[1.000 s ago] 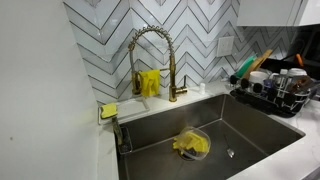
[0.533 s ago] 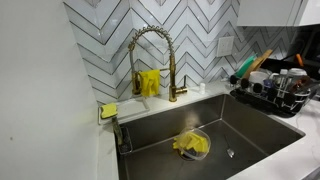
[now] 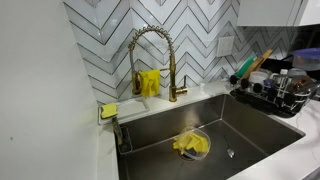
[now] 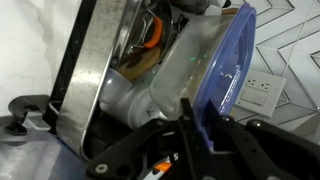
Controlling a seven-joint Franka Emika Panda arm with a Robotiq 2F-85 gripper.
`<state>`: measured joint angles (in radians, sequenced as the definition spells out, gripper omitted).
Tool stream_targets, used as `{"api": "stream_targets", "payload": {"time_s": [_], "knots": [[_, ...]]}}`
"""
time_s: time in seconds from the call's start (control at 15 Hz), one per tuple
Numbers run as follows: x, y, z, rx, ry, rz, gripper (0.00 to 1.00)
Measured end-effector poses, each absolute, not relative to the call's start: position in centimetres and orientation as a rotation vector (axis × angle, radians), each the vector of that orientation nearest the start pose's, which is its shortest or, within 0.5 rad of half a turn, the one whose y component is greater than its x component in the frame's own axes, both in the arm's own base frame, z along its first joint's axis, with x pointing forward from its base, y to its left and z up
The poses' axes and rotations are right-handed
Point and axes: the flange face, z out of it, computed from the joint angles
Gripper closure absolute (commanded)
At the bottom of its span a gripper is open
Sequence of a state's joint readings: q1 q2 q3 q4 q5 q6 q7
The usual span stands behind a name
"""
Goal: Put the lid on the lunch box, then put the lunch box on the rack
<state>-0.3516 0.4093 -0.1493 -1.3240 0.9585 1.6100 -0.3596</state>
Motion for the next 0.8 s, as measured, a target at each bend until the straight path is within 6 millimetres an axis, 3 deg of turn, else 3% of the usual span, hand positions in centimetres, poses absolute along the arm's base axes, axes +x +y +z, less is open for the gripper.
{"api": "stream_targets", "payload": {"time_s": [0.8], "knots": [[67.0,-16.9,51.8,-2.382,0.266,-0.315,0.96]]}}
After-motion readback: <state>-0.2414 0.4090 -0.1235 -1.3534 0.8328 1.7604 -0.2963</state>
